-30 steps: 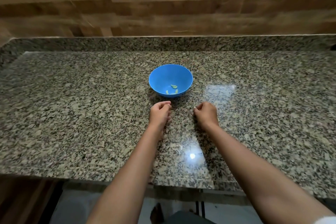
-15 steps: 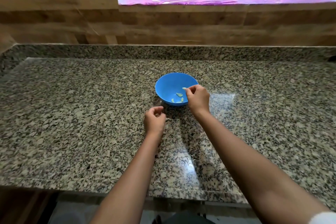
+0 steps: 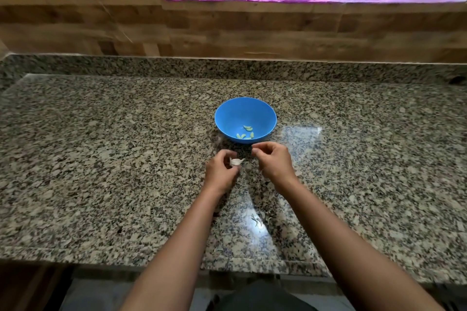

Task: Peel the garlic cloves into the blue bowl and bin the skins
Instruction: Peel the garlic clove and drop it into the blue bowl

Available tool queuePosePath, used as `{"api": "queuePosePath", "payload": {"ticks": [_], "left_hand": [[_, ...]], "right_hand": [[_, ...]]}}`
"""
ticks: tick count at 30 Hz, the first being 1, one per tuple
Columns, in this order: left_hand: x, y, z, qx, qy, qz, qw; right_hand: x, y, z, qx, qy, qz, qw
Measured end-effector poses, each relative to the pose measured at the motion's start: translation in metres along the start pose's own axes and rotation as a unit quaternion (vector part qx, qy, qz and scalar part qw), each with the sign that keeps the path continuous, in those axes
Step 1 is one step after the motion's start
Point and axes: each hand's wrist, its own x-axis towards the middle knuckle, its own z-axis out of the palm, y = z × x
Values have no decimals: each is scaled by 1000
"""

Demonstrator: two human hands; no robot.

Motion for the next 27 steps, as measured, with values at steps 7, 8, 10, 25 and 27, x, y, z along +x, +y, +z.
{"api": "queuePosePath", "payload": {"ticks": [7,8,10,25,27], "left_hand": [[-15,15,-3,-225,-104,-14,969],[-17,15,-5,-259,-121,-21,958],[-19,13,-8,-317,-146,-36,936],[-27,17,-13,-504,-171,-83,843],[-28,18,-15,-500,-175,-88,844]], "right_hand": [[-18,1,-12,-44,-121,-7,992],[-20,-1,-15,-30,-126,-7,992],[-23,-5,-21,-6,-135,-14,991],[-42,-19,-28,30,-160,-56,985],[-42,-18,-28,18,-156,-61,986]]}}
